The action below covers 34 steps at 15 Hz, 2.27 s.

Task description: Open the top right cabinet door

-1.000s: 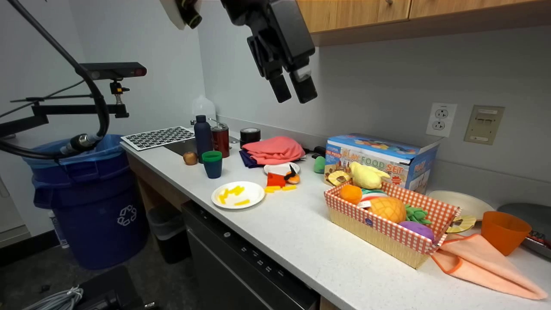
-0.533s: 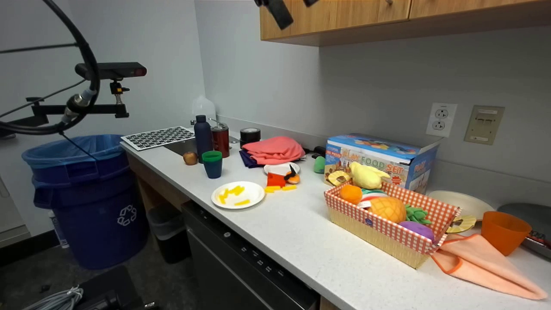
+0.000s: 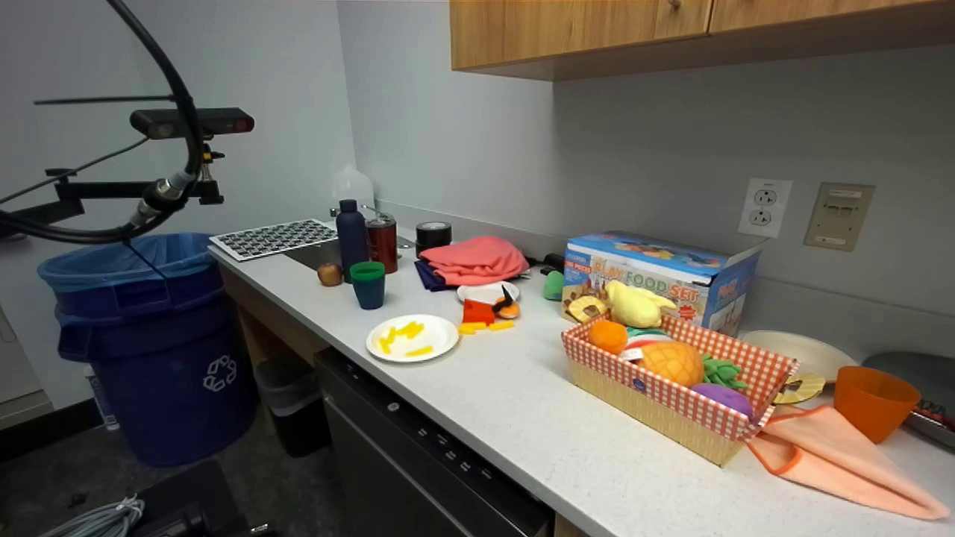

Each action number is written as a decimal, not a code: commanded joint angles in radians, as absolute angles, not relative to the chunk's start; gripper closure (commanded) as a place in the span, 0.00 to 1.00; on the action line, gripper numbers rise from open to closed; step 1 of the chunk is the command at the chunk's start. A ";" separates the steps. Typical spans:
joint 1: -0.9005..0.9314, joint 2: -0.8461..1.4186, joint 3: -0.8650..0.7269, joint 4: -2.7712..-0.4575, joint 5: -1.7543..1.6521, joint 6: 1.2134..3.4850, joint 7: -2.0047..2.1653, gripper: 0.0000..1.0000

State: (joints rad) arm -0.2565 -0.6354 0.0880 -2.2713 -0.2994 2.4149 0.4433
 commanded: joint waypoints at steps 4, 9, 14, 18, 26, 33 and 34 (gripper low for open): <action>-0.264 -0.637 0.094 -2.270 -0.291 2.413 0.437 0.00; -0.311 -0.579 0.114 -2.197 -0.342 2.515 0.462 0.00; -0.361 -0.449 0.134 -2.055 -0.360 2.619 0.476 0.00; -0.393 -0.321 0.164 -1.968 -0.419 2.686 0.525 0.00; -0.455 -0.106 0.240 -1.795 -0.663 2.724 0.775 0.00; -0.453 -0.021 0.206 -1.701 -0.730 2.722 0.770 0.00; -0.453 -0.013 0.204 -1.691 -0.733 2.721 0.767 0.00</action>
State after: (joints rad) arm -0.4454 -0.0567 0.2062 -1.7541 -0.6994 2.7229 0.7635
